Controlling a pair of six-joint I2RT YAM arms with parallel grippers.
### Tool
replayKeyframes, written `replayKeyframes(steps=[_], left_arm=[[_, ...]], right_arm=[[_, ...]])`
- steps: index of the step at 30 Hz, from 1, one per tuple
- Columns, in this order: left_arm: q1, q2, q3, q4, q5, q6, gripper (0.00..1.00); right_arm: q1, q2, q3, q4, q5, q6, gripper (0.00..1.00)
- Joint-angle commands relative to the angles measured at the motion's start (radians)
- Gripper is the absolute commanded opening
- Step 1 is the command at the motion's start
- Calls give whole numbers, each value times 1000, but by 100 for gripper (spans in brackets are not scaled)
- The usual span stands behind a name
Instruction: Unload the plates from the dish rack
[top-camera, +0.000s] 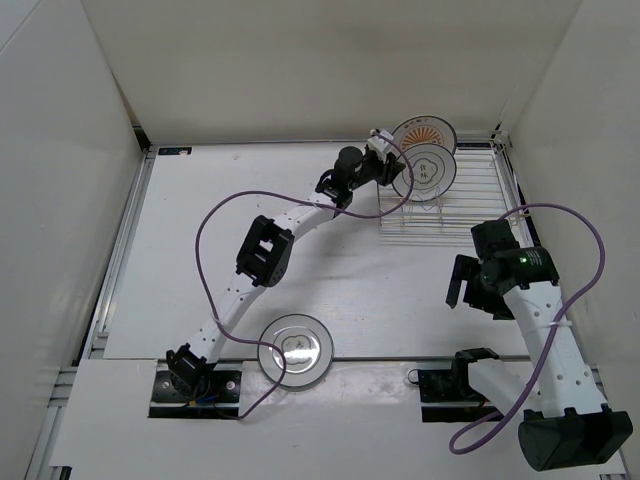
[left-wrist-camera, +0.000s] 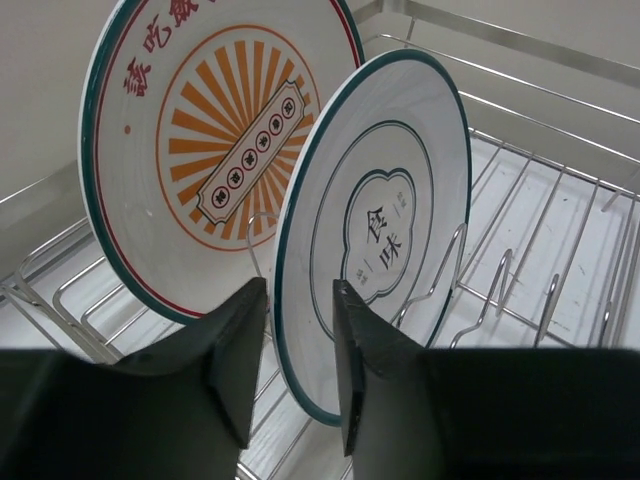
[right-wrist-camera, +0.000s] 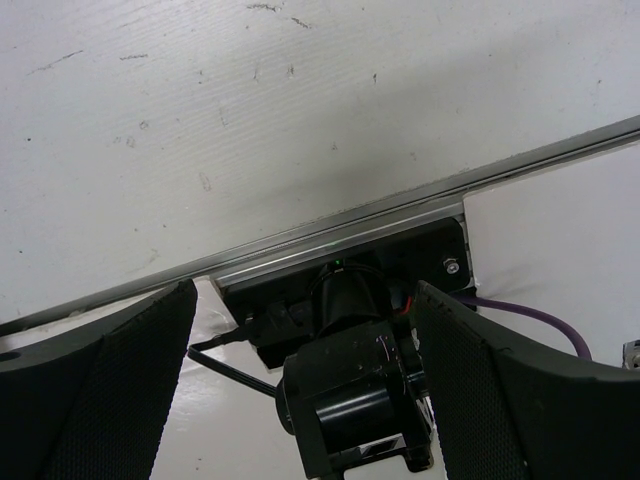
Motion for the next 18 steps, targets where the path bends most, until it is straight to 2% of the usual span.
replayKeyframes(steps=[1,3,8,10,11,14,18], left_arm=[[1,-11,21,5,-22,-20,42],[4,-19,12,13,-27,-27,39],[5,-45,-27,25,-8,-48,20],[5,-50,-30,27,-2,-56,16],[5,-57,-31,28,-1,-57,10],[5,-85,-71,42,13,-65,1],[7,-137,-126,59,36,-79,1]], right_arm=[[5,12,41,-65,26,18,90],[3,15,39,-63,23,18,90],[5,22,36,-59,21,15,90],[5,20,33,-57,20,18,90],[6,21,33,-57,20,16,90],[6,20,24,-48,18,15,90],[2,20,22,-48,12,15,90]])
